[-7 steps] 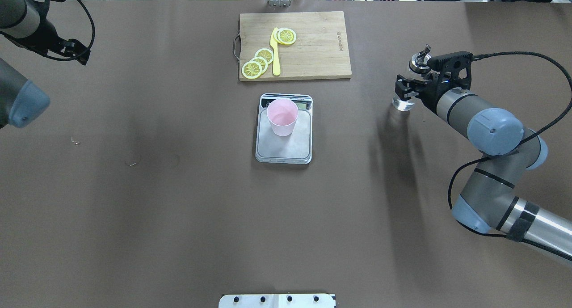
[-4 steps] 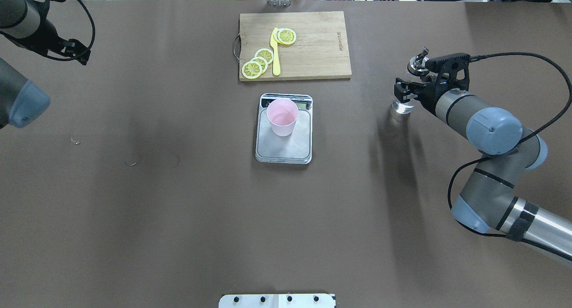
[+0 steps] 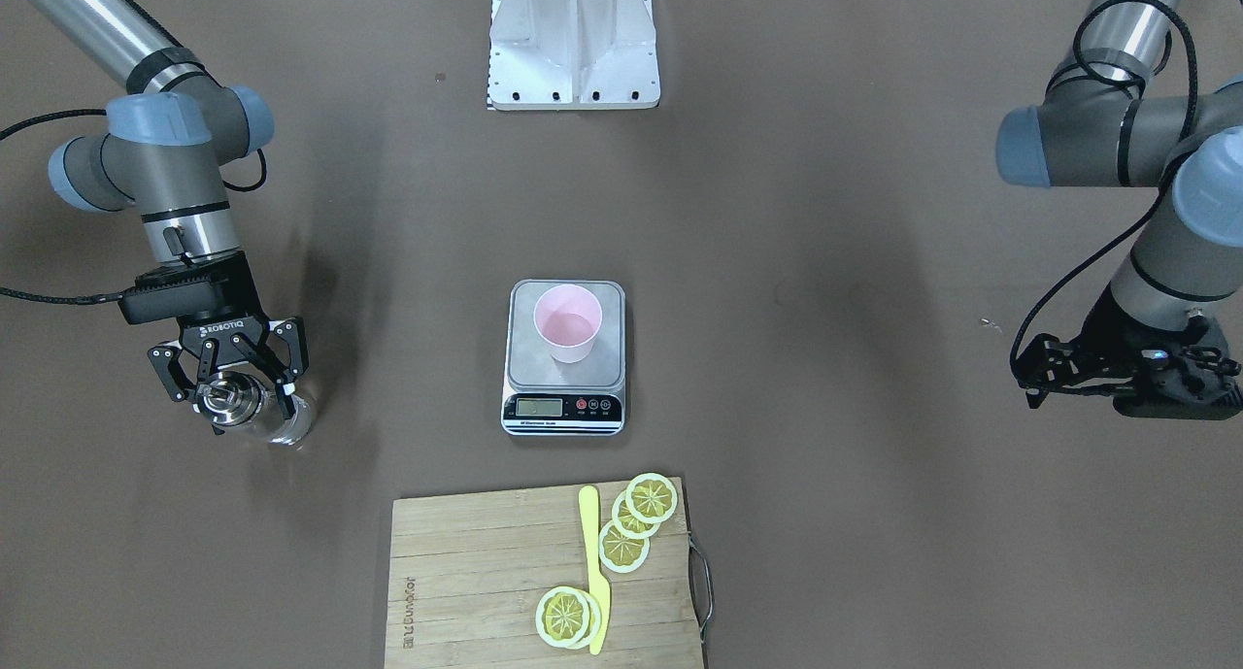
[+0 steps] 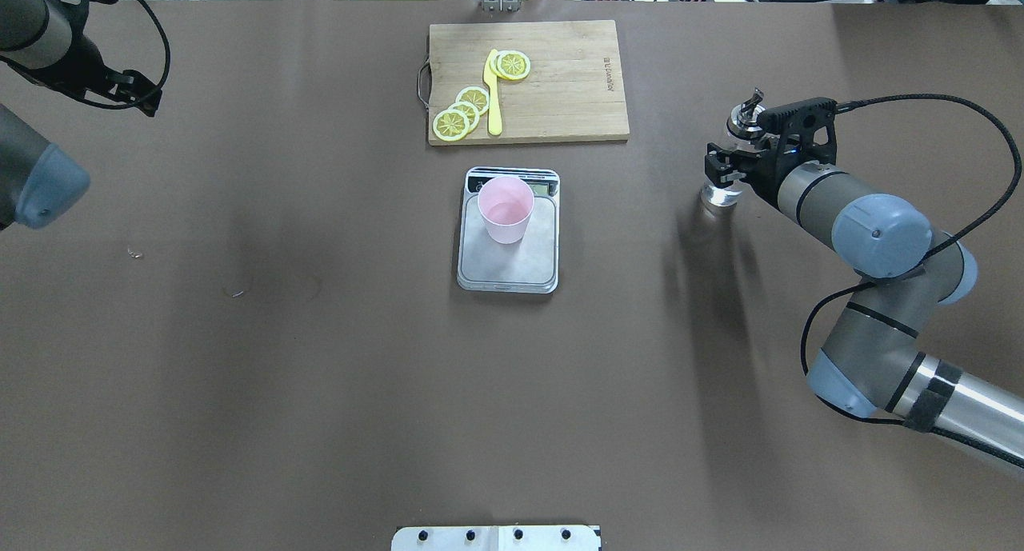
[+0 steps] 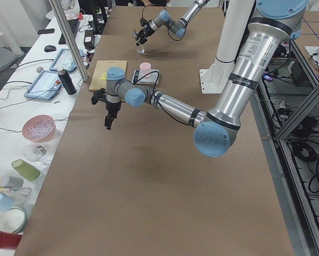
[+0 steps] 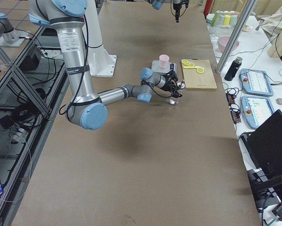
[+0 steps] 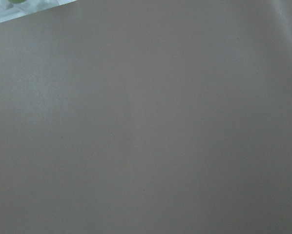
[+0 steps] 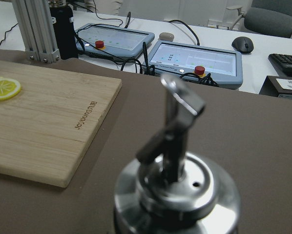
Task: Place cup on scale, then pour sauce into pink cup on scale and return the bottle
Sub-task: 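Lower the sauce bottle onto the table with the right gripper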
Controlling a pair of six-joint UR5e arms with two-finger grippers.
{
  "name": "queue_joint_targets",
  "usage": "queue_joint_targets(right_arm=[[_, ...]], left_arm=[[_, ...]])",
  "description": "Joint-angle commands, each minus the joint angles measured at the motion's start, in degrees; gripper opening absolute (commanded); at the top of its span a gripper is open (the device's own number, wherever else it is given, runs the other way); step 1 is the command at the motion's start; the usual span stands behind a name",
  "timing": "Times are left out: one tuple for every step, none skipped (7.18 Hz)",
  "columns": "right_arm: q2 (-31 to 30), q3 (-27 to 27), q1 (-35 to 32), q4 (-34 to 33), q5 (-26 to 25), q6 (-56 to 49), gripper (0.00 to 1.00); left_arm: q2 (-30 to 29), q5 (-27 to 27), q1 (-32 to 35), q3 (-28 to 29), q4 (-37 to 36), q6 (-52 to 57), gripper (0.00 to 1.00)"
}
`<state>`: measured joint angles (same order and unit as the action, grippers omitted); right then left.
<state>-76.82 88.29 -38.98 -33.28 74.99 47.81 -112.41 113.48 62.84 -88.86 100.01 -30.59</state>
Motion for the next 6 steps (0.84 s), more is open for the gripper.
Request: queue_joint_targets(right_arm=[[0.27,0.12,-0.05,0.15,0.07,-0.88,1.00],[-0.08,0.73,-0.05,0.23,0.24,-0.79,1.00],[-1.13,2.65,-0.31,0.15,1.64,-0.53,1.00],[-4.71,6.15,-0.22,0.15,2.00,-0.35,1.00],[-7.35,8.62,-0.22,-0.03,2.09,0.00,1.00],[-9.29,10.48,-0.14,-0.03,2.26,0.00,1.00]], left_arm=[[0.00,-0.02,0.00,0.00,-0.08,0.00,0.99],[0.00,-0.02,0.00,0.00,0.01,0.00,0.99],[0.00,-0.02,0.00,0.09,0.01,0.00,0.99],[0.00,-0.02,0.00,0.09,-0.08,0.00,0.99],[0.09,-0.02,0.00,0.09,0.01,0.00,0.99],[0.09,-0.02,0.00,0.09,-0.08,0.00,0.99]])
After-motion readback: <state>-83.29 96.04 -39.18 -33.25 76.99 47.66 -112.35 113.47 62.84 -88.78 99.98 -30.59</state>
